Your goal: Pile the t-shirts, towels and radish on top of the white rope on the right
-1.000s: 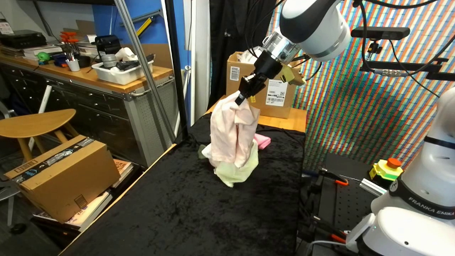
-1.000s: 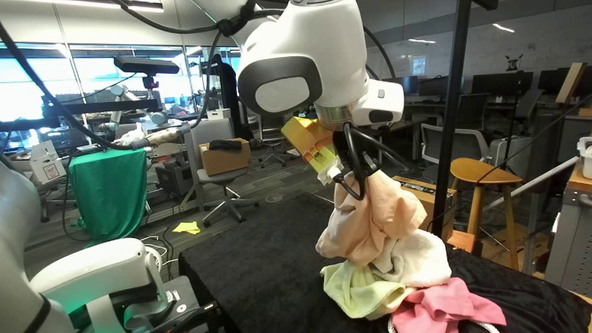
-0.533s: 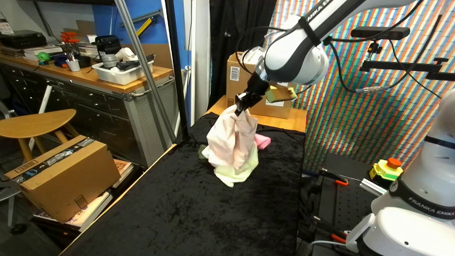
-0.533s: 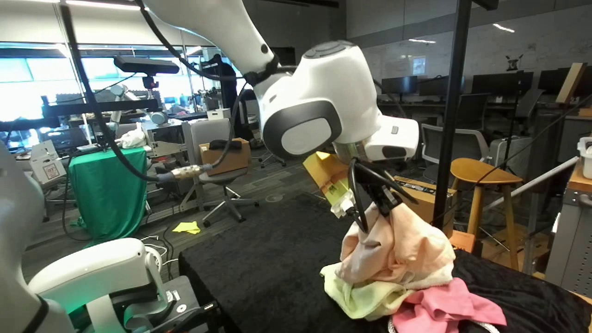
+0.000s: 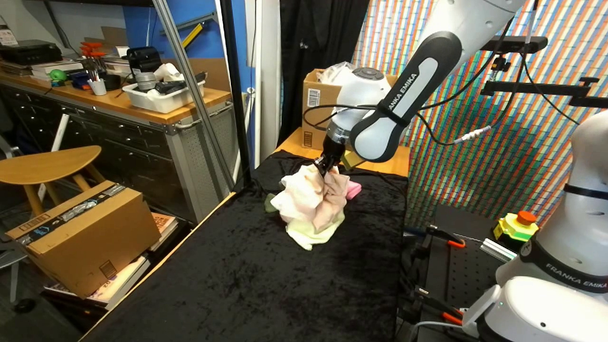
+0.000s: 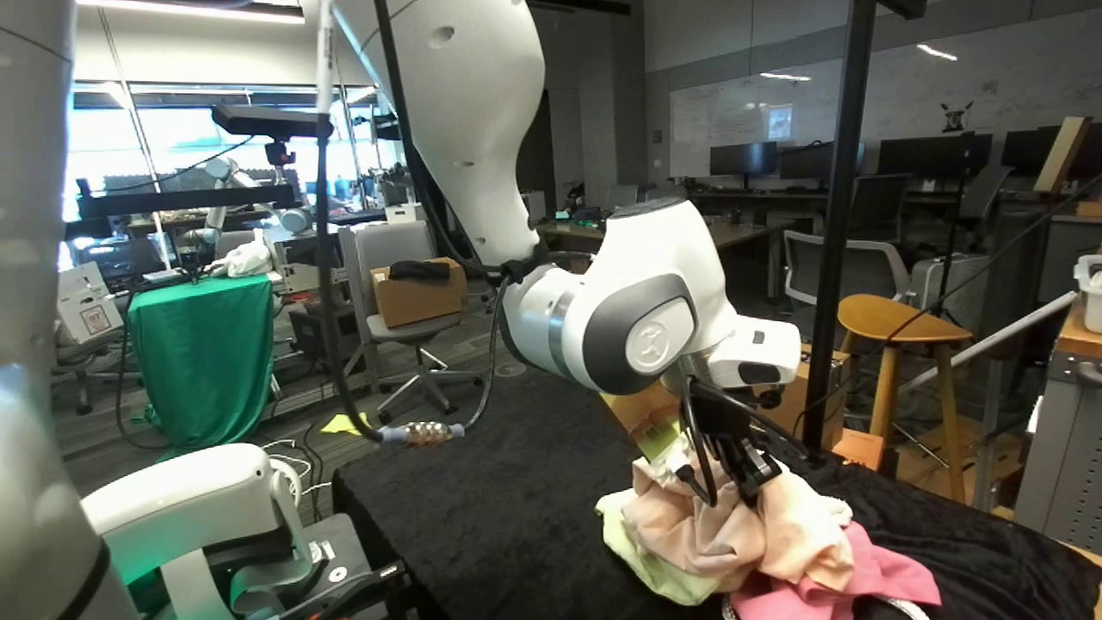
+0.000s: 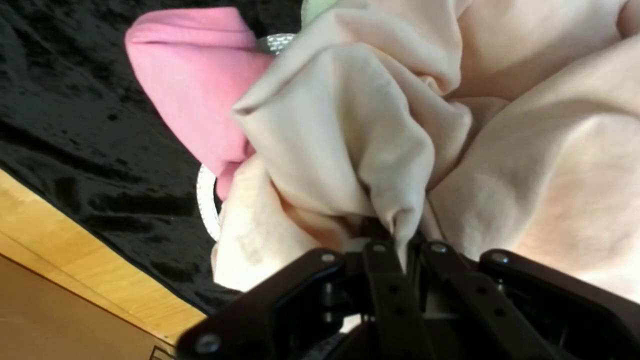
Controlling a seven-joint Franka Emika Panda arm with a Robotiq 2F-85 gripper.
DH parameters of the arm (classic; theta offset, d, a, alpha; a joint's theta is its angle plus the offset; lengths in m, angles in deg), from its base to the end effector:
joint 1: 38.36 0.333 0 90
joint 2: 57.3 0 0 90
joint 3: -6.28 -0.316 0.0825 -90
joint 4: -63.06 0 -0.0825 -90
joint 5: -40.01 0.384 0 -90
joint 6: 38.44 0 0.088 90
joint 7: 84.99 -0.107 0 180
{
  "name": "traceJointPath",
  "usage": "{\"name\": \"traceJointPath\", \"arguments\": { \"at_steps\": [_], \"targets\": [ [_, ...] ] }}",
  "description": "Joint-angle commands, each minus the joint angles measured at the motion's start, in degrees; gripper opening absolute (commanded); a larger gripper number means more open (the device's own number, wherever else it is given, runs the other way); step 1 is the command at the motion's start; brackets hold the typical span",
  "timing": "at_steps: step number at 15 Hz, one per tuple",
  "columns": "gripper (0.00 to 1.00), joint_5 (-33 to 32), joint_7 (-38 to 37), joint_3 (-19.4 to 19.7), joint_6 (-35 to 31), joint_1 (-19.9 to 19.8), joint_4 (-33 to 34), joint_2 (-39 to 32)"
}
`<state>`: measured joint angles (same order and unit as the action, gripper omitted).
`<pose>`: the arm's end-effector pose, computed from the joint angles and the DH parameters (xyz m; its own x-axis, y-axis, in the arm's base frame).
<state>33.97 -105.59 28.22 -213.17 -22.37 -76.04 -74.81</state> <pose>0.5184 -0.0495 0.2260 0.8901 -0.2930 0.3492 -0.3247 -0.9452 0.0347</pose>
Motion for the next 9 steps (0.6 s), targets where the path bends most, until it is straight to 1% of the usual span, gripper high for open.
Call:
{"name": "traceJointPath", "arguments": {
  "at_steps": [1,2,3,4,5,7,9],
  "targets": [
    [0.06,-3.0,-6.7,6.5,3.5,8.4,4.5,-2.4],
    [0.3,-2.9,-7.1,6.8,4.2,9.4,4.8,-2.1],
    [0.34,-2.8,-7.1,6.8,5.4,10.1,4.9,-1.3],
    [0.39,-2.2,-6.1,5.9,6.5,9.9,4.8,-0.2],
    [0.48,-3.4,-5.8,3.5,7.7,7.7,4.6,1.4],
    [0.62,-3.0,-3.5,0.1,10.7,5.2,3.8,4.8],
    [0.78,-2.5,-1.4,-3.8,14.4,1.9,3.1,8.4]
  ]
}}
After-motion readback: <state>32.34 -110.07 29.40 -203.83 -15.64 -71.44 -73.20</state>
